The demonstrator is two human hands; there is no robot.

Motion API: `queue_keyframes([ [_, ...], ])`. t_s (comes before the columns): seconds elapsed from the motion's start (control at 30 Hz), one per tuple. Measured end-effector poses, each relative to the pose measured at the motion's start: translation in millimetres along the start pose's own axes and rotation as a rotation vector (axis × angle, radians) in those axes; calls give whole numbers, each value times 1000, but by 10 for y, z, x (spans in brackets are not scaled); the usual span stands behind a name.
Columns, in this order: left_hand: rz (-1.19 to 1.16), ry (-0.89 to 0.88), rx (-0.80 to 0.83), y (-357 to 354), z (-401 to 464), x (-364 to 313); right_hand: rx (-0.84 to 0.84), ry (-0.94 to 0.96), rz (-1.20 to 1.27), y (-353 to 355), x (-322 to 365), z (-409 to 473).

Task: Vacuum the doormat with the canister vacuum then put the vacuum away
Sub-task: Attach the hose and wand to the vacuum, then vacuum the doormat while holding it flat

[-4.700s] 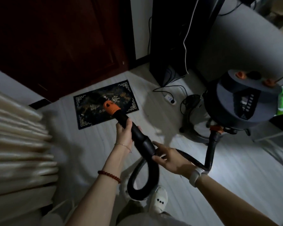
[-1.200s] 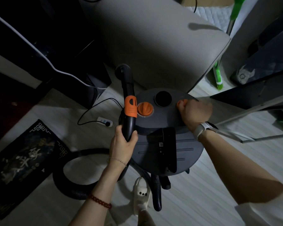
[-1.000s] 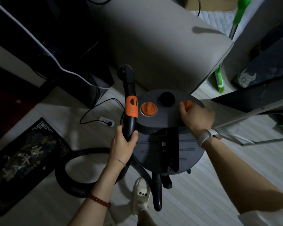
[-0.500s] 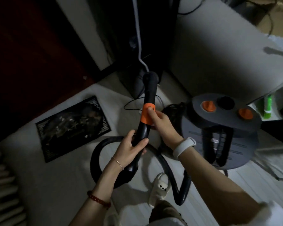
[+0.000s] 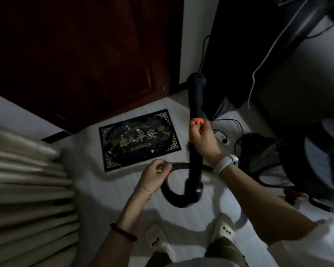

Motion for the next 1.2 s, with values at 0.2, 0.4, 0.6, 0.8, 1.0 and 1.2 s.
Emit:
queue_keyframes([
  [0.2, -15, 10, -115, 745, -26, 92, 170, 6, -538, -376, 252, -70],
  [0.4, -21, -11, -171, 1266, 278, -132, 345, -84, -564, -747, 253, 74],
  [0.6, -566, 291, 113, 1225, 1068, -235, 464, -129, -473, -1389, 168, 508],
  [0.8, -777, 385, 138, 1413, 1729, -170, 559, -119, -469, -1883, 221, 875],
  [1.0, -858, 363, -113, 2168, 2207, 89, 586, -296, -422, -2196, -321, 874],
  [1.2, -834, 440, -69, 2542, 2560, 638, 424, -316, -537, -2862, -621, 837],
])
Point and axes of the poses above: each hand's wrist, its own z-axis towards the middle knuckle, its own y-axis out of the back of the hand, x = y × z, the point moved 8 cm from there along z, towards the middle knuckle, and after that the axes turned 3 degrees about x, right-handed, at the moved point
